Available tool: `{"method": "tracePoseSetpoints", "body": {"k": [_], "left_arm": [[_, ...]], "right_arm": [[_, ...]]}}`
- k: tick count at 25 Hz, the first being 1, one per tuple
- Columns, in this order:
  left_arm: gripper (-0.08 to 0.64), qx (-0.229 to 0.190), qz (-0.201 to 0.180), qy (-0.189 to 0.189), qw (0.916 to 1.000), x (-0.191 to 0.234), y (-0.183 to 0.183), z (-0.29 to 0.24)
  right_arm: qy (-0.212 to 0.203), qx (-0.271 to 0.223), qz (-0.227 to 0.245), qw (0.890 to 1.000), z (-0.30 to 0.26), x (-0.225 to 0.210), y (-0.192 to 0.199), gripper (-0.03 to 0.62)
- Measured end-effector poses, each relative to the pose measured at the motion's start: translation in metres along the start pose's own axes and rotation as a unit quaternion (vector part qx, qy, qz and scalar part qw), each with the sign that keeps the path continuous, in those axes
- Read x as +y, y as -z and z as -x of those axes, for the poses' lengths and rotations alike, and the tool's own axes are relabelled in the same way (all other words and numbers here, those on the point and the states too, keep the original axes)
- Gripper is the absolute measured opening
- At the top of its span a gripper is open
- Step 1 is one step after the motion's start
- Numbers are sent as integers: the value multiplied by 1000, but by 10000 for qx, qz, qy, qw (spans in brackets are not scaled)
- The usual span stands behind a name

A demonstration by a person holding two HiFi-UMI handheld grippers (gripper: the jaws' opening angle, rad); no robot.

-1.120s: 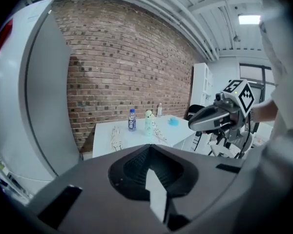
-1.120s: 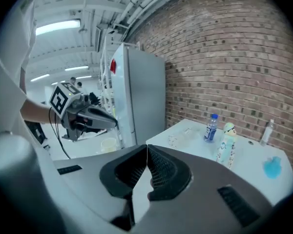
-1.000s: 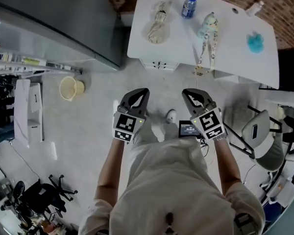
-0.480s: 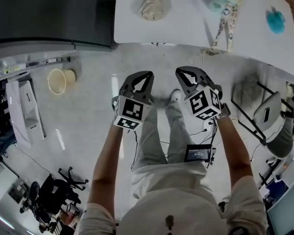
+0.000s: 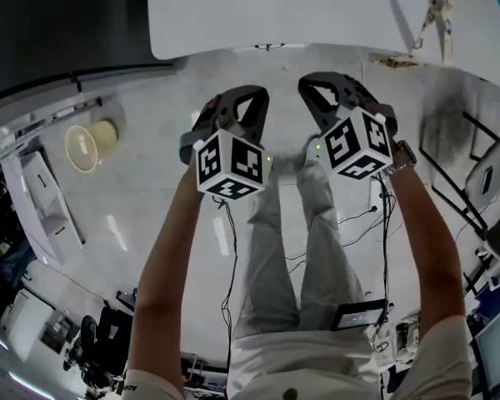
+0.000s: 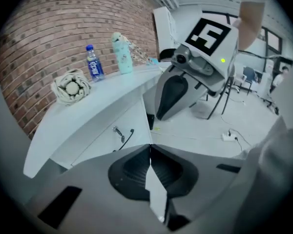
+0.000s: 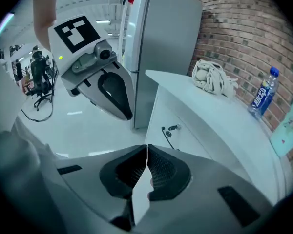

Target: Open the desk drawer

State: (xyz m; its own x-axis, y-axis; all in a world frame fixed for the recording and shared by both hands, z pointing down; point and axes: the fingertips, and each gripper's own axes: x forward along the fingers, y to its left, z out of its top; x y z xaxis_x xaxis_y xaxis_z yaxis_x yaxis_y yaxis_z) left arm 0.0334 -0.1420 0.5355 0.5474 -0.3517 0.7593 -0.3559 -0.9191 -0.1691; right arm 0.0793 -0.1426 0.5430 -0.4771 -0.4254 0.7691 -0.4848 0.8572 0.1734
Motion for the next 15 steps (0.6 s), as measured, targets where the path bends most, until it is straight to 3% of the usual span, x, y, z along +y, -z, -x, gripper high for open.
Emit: {"method": "tracePoseSetpoints", "body": {"k": [8, 11, 15], "left_arm": [[8, 288, -602, 191, 9976, 7, 31, -68], [9, 461, -554, 229, 9971, 15, 43, -87], [11, 605, -847, 147, 9945, 26, 47, -102]], "right_arm": [[52, 372, 662, 9971, -59, 3, 40, 28], [159, 409, 814, 9957, -74, -3, 42, 28], [385, 431, 911, 9942, -90, -21, 36, 29]]}}
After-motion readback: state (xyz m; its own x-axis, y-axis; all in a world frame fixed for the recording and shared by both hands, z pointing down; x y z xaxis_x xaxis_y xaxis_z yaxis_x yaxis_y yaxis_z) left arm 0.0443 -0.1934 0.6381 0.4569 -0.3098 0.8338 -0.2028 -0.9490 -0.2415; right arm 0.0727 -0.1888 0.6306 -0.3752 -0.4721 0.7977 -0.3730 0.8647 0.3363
